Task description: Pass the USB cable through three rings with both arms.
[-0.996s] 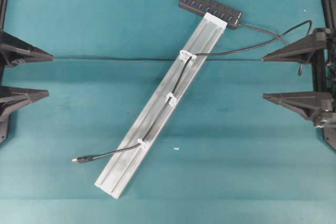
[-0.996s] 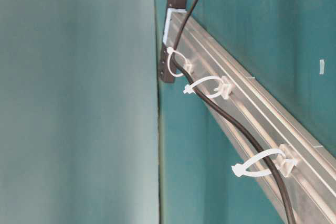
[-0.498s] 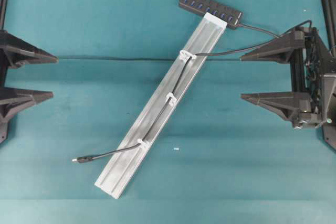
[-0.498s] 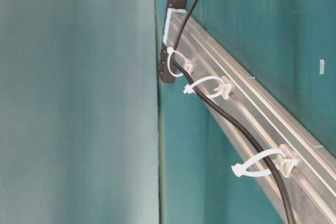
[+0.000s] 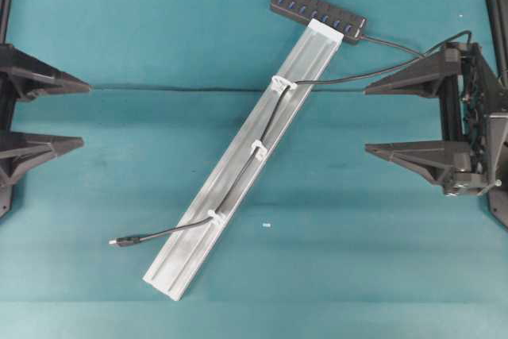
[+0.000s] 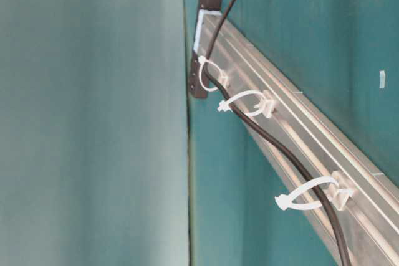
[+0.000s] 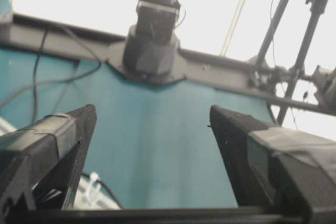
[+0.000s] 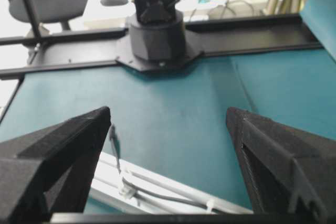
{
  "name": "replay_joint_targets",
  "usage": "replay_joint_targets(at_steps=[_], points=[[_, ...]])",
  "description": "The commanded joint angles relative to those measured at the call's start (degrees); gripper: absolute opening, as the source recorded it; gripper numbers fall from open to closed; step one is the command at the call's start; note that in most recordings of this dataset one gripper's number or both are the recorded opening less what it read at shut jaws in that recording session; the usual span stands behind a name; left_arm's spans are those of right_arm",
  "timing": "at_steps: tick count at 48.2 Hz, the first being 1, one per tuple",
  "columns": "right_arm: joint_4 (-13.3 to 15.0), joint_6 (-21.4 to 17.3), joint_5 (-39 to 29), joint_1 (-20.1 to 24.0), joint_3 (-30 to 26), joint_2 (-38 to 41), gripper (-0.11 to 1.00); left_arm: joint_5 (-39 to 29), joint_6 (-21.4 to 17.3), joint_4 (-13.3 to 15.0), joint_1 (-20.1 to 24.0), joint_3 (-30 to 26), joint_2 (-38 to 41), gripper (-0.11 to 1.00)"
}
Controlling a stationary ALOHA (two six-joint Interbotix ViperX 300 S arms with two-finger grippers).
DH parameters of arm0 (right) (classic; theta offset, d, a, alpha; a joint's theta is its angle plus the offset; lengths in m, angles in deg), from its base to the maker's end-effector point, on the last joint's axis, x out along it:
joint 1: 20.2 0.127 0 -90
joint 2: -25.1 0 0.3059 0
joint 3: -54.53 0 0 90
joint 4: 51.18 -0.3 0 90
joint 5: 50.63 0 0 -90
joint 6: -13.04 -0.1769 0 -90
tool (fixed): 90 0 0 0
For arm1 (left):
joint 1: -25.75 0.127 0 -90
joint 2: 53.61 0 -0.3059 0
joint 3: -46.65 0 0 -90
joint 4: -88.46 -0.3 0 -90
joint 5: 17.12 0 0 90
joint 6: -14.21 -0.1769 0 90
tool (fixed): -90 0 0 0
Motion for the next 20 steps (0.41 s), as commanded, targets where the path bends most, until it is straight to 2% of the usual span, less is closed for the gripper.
replay_joint_targets(at_steps=[1,20], points=[[0.0,-0.26,0.09,0.18,-0.35,-0.88,0.93,0.88,-0.09,-0.18,-0.09,-0.62,0.97,0.94],[0.0,0.09,-3.16,0.26,1.05,-5.62,0.93,1.05,-0.18,-0.18,-0.18,-0.44,1.41,0.94]])
